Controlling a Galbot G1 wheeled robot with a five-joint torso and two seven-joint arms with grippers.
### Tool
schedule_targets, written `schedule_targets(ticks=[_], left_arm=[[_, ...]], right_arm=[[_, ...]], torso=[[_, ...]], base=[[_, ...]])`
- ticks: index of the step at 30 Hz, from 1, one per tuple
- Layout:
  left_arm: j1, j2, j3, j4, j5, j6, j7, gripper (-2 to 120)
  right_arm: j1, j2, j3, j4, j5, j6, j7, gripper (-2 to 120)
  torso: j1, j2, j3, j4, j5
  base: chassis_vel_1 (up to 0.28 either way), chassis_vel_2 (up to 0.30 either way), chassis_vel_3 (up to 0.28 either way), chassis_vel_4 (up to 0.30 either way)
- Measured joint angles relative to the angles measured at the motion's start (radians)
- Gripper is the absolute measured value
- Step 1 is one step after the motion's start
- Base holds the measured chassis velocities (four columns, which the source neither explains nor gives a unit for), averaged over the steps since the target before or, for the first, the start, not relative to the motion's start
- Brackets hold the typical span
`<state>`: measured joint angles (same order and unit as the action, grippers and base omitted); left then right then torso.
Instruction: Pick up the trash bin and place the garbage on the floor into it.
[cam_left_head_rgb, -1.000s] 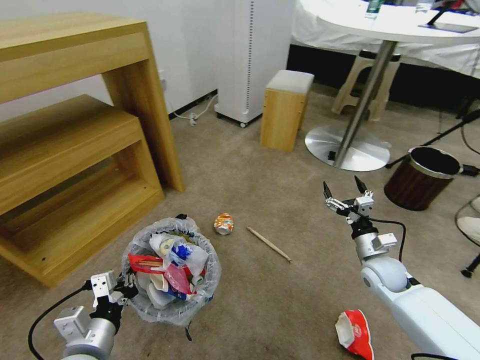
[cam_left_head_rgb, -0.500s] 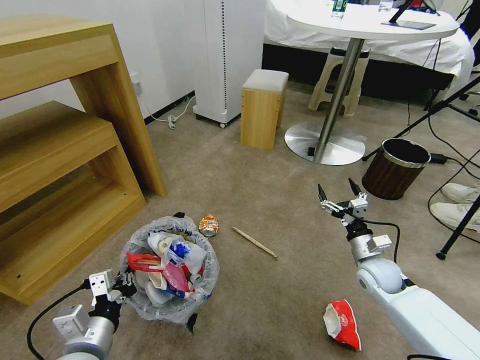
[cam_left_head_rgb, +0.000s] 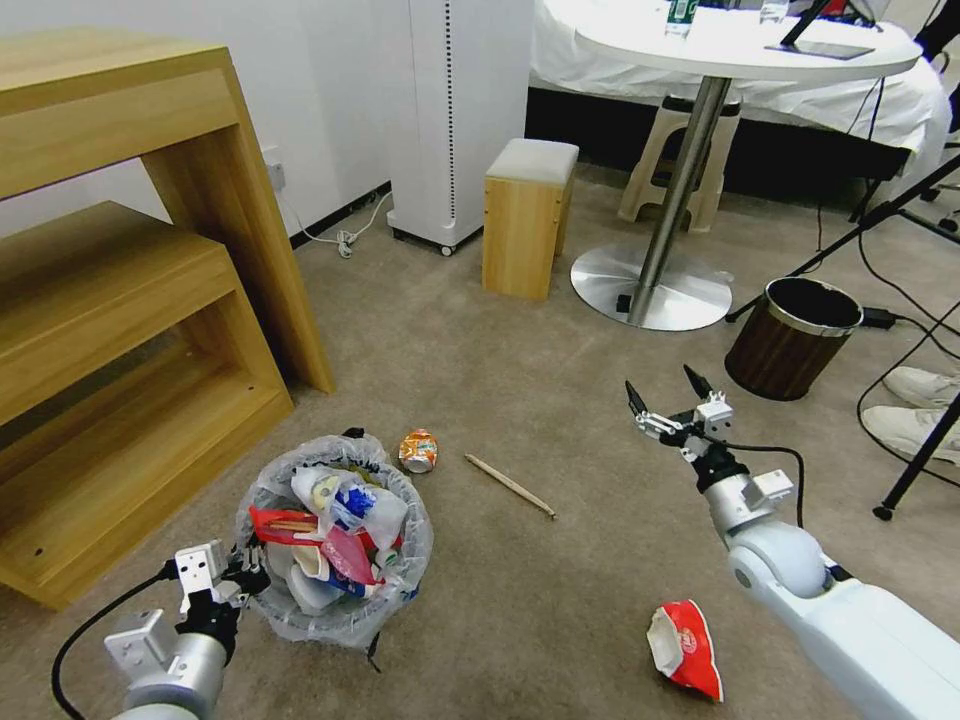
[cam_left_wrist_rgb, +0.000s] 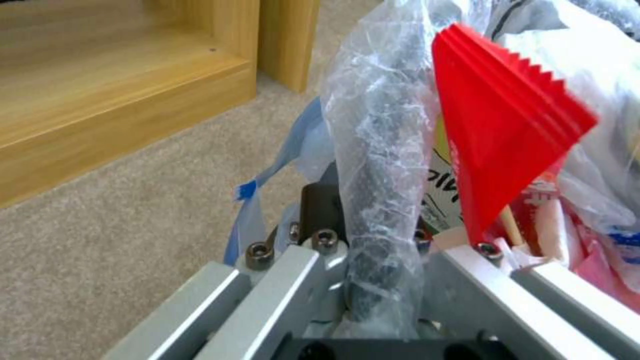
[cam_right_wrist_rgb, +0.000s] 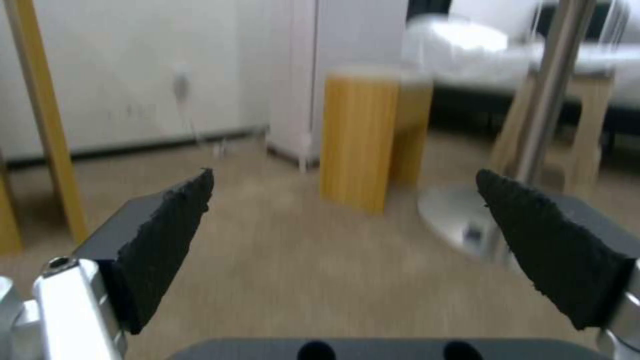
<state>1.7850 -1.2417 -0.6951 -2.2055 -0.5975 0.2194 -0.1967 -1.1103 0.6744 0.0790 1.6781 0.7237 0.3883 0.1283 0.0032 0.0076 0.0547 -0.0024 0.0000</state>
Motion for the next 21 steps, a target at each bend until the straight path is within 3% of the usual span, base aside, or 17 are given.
schedule_targets(ticks=[5, 9, 14, 21], left_arm=[[-0.007, -0.005, 0.007, 0.008, 0.002, 0.0, 0.001, 1], [-0.013, -0.011, 0.011, 0.025, 0.008, -0.005, 0.003, 1], [-0.03, -0.019, 0.03, 0.045, 0.016, -0.011, 0.005, 1], [-0.041, -0.022, 0.043, 0.065, 0.022, -0.015, 0.006, 1]], right_arm=[[-0.094, -0.063, -0.014, 0.045, 0.1, -0.035, 0.026, 100], [-0.197, -0.105, -0.021, 0.113, 0.2, -0.1, 0.103, 100], [-0.339, -0.169, 0.038, 0.223, 0.344, -0.242, 0.241, 100], [-0.388, -0.198, 0.05, 0.258, 0.419, -0.37, 0.354, 99]], torso=[[0.0, 0.0, 0.0, -0.0004, -0.0002], [0.0, 0.0, 0.0, 0.0, 0.0002], [0.0, 0.0, 0.0, -0.0003, -0.0006], [0.0, 0.0, 0.0, 0.0, 0.0]], base=[[0.0, 0.0, 0.0, 0.0], [0.0, 0.0, 0.0, 0.0], [0.0, 0.0, 0.0, 0.0], [0.0, 0.0, 0.0, 0.0]])
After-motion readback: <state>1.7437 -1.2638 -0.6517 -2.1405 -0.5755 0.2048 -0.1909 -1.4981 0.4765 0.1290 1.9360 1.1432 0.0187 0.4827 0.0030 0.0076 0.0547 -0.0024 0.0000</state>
